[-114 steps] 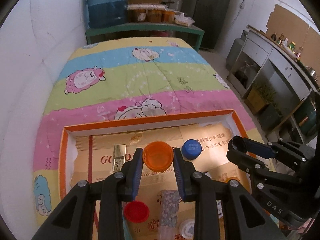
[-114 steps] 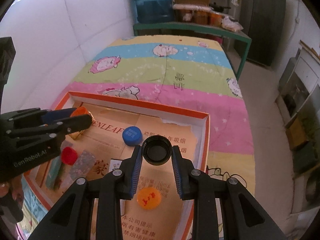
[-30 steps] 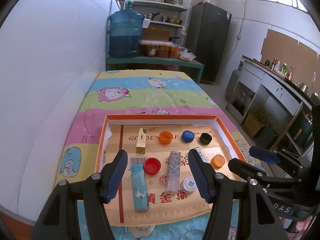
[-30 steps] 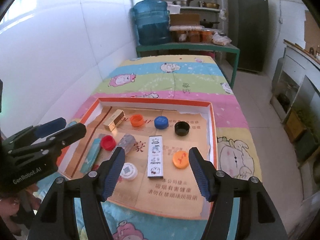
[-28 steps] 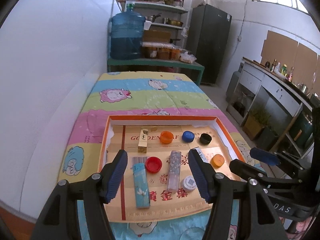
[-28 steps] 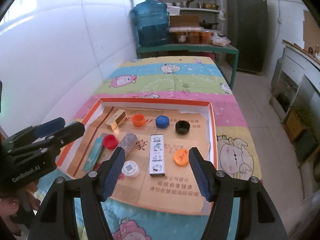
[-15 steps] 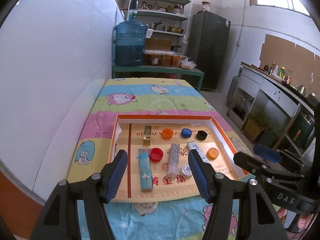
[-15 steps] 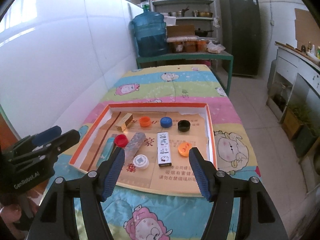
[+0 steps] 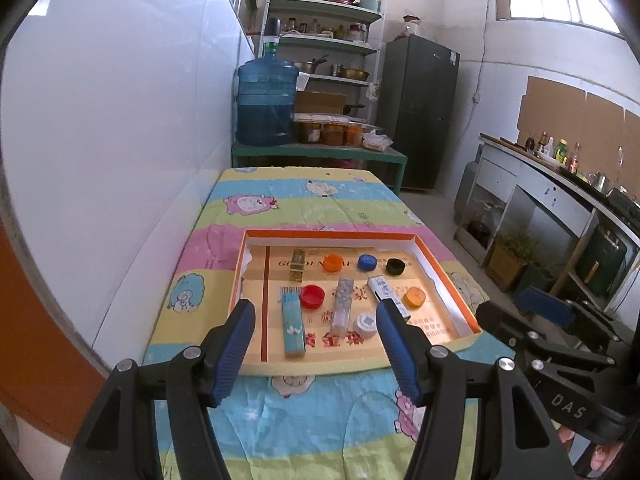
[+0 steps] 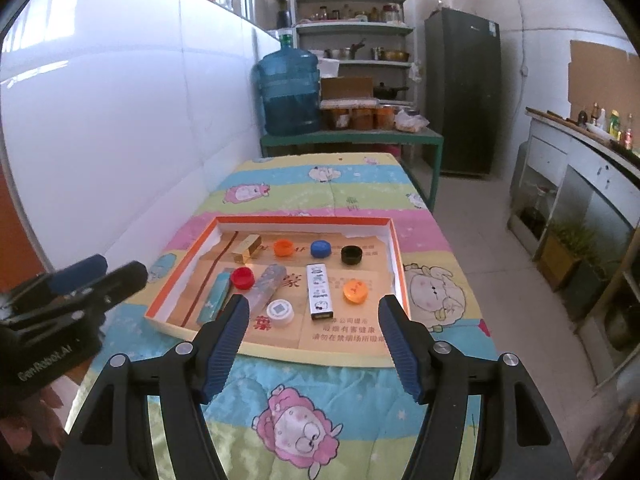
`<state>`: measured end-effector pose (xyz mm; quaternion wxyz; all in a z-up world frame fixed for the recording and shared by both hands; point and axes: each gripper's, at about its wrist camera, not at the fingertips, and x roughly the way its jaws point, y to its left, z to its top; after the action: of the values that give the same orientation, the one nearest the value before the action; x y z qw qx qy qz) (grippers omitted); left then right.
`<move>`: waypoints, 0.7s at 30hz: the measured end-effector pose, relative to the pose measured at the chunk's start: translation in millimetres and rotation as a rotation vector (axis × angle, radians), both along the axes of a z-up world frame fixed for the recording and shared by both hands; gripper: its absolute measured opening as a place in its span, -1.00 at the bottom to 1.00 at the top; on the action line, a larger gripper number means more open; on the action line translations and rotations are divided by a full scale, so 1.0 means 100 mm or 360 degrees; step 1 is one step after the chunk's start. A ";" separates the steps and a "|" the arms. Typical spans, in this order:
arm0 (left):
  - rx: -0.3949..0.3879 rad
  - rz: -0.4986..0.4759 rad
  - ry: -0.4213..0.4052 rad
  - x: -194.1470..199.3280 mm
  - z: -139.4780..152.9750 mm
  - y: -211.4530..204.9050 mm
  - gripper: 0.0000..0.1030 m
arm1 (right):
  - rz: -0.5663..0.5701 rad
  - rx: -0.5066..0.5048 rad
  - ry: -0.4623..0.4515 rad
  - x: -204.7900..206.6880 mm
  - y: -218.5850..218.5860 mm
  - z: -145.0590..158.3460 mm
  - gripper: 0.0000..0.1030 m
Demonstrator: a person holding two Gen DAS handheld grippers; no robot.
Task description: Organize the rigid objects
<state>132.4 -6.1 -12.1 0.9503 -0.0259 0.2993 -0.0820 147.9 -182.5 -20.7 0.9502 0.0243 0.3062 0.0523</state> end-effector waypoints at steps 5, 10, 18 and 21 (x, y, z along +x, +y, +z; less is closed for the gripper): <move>-0.0008 0.0050 -0.0006 -0.18 0.02 0.03 0.22 | -0.0027 0.0006 -0.0021 -0.19 0.00 0.03 0.34; 0.0074 0.0092 -0.0043 -0.39 0.05 -0.03 0.22 | -0.0012 0.0008 -0.0057 -0.36 0.04 0.06 0.34; 0.0086 0.0169 -0.0132 -0.72 0.09 -0.01 0.22 | -0.0030 -0.0034 -0.0153 -0.66 0.10 0.16 0.34; 0.0074 0.0177 -0.0150 -0.80 0.13 0.01 0.22 | -0.0027 -0.0045 -0.0178 -0.79 0.13 0.20 0.34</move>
<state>52.0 -4.8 1.0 0.9667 -0.0166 0.2543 -0.0233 69.3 -169.5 -0.7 0.9665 0.0106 0.2531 0.0411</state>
